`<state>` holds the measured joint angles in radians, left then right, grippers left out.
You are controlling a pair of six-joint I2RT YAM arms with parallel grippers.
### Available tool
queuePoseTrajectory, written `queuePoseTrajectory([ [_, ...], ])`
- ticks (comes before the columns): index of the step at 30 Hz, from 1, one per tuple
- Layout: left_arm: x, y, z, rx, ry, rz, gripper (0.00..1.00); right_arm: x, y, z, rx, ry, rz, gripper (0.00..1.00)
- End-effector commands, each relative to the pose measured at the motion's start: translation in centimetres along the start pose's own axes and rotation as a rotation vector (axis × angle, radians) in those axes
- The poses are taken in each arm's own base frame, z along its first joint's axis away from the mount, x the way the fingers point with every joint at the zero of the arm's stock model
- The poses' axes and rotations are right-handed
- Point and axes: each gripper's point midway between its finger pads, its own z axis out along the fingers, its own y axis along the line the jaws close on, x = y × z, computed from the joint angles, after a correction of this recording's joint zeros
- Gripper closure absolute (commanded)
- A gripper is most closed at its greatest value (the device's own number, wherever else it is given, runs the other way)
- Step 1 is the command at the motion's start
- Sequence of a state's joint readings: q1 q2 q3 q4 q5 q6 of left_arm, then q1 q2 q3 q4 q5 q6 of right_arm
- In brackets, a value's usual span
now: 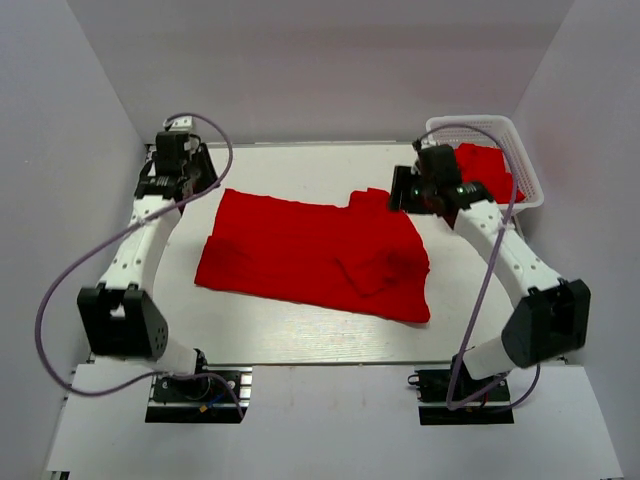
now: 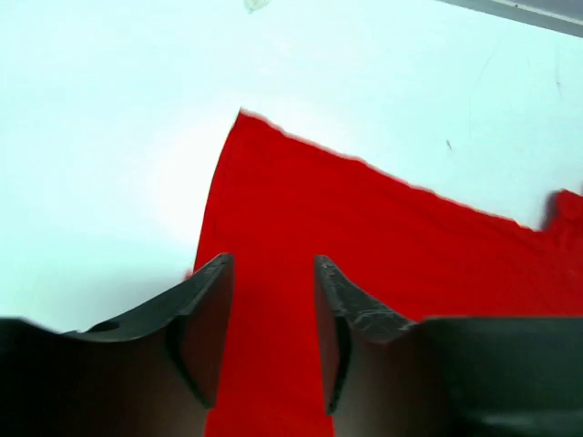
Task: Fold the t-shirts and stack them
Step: Fold the flattened tshirt in 1/3 of the way, then grap the side of the flattened tshirt furthest away from the robot with both arms
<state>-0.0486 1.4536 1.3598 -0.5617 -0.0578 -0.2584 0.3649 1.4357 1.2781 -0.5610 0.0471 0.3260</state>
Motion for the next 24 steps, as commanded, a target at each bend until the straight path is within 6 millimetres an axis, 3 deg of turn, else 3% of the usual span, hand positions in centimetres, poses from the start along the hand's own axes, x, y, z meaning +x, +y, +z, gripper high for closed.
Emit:
queuePoseTrajectory([
  [1,0.1,-0.3,5.7,0.053,0.015,0.103,0.48,-1.9,-1.2,3.1,0.06,0.001,-0.072,0.39],
  [3,0.1,-1.2,7.7,0.106,0.024,0.133,0.47,-1.1,-1.7,6.2,0.053,0.053,-0.057,0.38],
  [5,1.6,-1.1,10.7,0.112,0.056,0.132,0.47,-1.6,-1.5,7.7,0.038,0.058,-0.052,0.38],
  [8,2.9,-1.0,13.7,0.124,0.049,0.157,0.46,-0.7,-2.8,9.6,0.083,0.09,-0.044,0.36],
  [11,4.4,-0.8,15.7,0.129,0.074,0.165,0.46,-0.7,-3.9,9.9,0.122,0.078,-0.047,0.33],
  [15,4.1,-0.8,18.3,0.12,0.078,0.184,0.45,-0.2,-5.0,10.7,0.138,0.084,-0.028,0.2],
  [20,5.1,0.6,21.3,0.041,0.138,0.187,0.45,0.5,-6.8,11.8,0.154,0.112,0.005,0.19],
  [24,5.9,1.9,22.2,-0.009,0.154,0.173,0.41,1.1,-7.2,12.3,0.14,0.123,0.017,0.17],
])
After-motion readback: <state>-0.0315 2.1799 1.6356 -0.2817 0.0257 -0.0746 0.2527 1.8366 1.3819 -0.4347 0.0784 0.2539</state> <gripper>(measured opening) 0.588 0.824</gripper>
